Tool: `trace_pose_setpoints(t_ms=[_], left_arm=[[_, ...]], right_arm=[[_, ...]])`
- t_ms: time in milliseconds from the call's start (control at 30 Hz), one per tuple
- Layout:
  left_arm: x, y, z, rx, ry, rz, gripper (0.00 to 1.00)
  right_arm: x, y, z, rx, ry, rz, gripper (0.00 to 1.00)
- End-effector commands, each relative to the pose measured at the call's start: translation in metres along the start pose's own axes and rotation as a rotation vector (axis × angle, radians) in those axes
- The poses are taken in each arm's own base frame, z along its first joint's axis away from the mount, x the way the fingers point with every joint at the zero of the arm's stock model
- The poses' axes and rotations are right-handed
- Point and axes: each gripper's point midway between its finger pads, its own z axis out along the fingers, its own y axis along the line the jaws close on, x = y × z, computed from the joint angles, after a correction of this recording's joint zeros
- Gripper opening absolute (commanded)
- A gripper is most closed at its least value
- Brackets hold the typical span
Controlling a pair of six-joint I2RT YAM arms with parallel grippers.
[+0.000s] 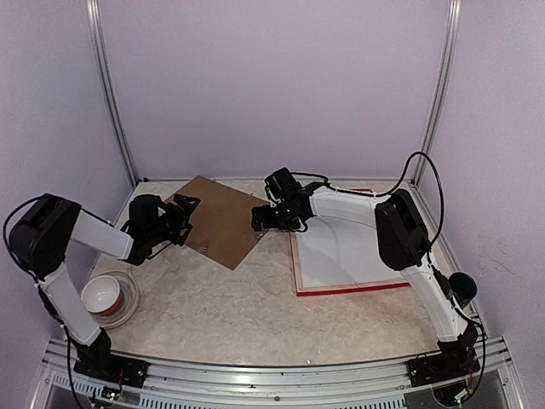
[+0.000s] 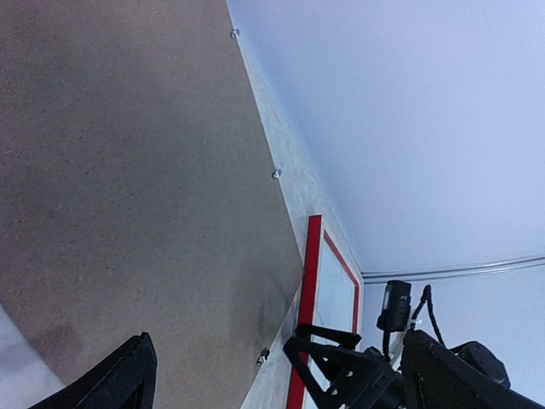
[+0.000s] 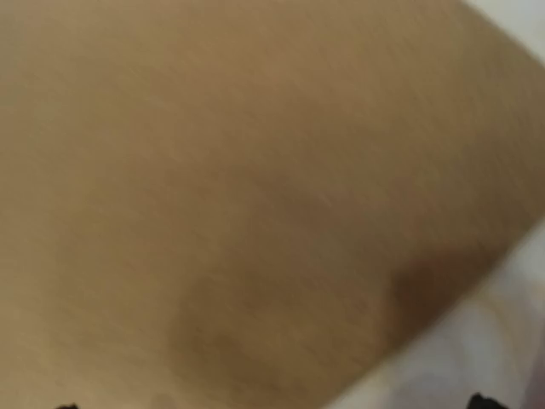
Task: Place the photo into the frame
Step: Move the frame body to the corner of the board.
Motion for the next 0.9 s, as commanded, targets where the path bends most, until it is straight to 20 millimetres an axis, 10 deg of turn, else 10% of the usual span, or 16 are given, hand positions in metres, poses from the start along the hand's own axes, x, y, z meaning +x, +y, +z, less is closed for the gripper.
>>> trace_pose_setpoints(t_ms=[0, 367, 667, 867], left_arm=[[0.0, -0.03, 0.025, 0.116, 0.032, 0.001, 0.99], [0.028, -0.005, 0.081, -0.03, 0.077, 0.061, 0.99], [0.047, 0.024, 0.077, -0.236, 0.119, 0.152, 0.99], [0.059, 0.042, 0.072, -0.323, 0.158, 0.196, 0.99]], right_arm=[[0.01, -0.011, 0.0, 0.059, 0.026, 0.061, 0.99], [0.042, -0.032, 0.012, 0.1, 0.085, 0.159, 0.99], [0.034, -0.09, 0.005, 0.135, 0.074, 0.293, 0.99], [0.01, -0.09, 0.004, 0.074, 0.036, 0.265, 0.99]])
